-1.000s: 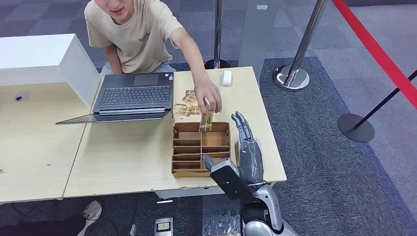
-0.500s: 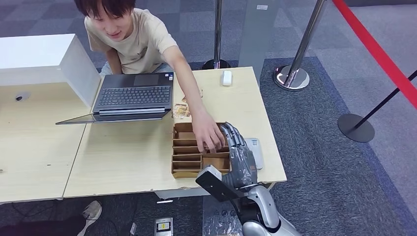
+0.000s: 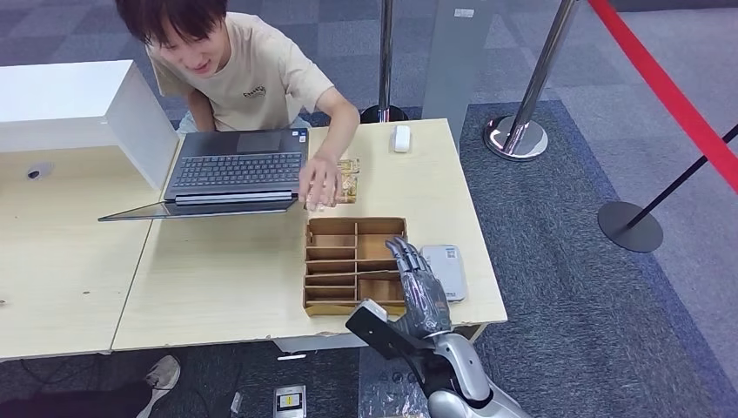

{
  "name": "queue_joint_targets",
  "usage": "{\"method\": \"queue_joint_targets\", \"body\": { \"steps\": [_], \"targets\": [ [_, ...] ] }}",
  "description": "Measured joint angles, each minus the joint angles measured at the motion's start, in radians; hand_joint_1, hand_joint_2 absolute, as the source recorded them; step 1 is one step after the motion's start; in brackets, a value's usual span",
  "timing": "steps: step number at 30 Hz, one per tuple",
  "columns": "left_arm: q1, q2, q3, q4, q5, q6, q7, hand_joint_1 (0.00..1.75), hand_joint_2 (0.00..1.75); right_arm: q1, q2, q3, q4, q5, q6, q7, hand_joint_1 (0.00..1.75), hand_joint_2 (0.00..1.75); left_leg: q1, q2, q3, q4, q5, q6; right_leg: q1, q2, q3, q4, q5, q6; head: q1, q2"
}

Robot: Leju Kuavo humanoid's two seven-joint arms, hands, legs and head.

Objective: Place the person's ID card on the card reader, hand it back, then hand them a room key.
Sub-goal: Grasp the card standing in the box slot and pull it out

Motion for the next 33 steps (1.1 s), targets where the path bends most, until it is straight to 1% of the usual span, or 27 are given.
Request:
{"method": "queue_joint_targets", "body": {
  "steps": [9,19,27,33],
  "targets": [
    [-0.003,0.000,0.000,0.000,-0.002,-0.001,0.003,0.00,1.75,-0.012,0.006,0.017,0.047,-0.014,-0.013,-0.010,0.00,1.75,0.000,0.000,0.000,0.000,0.000,0.000,0.000,0.000,0.000,0.000,0.000,0.000,0.000,0.000],
    [-0.013,0.000,-0.001,0.000,-0.007,-0.003,0.015,0.00,1.75,-0.079,0.042,0.034,0.067,0.007,-0.023,-0.004,0.00,1.75,0.000,0.000,0.000,0.000,0.000,0.000,0.000,0.000,0.000,0.000,0.000,0.000,0.000,0.000],
    [-0.021,-0.001,-0.002,0.000,-0.011,-0.006,0.022,0.00,1.75,-0.136,0.068,0.056,0.090,0.071,0.015,0.030,0.00,1.75,0.000,0.000,0.000,0.000,0.000,0.000,0.000,0.000,0.000,0.000,0.000,0.000,0.000,0.000],
    [-0.027,-0.002,-0.002,0.000,-0.012,-0.007,0.030,0.00,1.75,-0.154,0.078,0.075,0.125,0.098,0.033,0.049,0.00,1.75,0.000,0.000,0.000,0.000,0.000,0.000,0.000,0.000,0.000,0.000,0.000,0.000,0.000,0.000]
  ]
}}
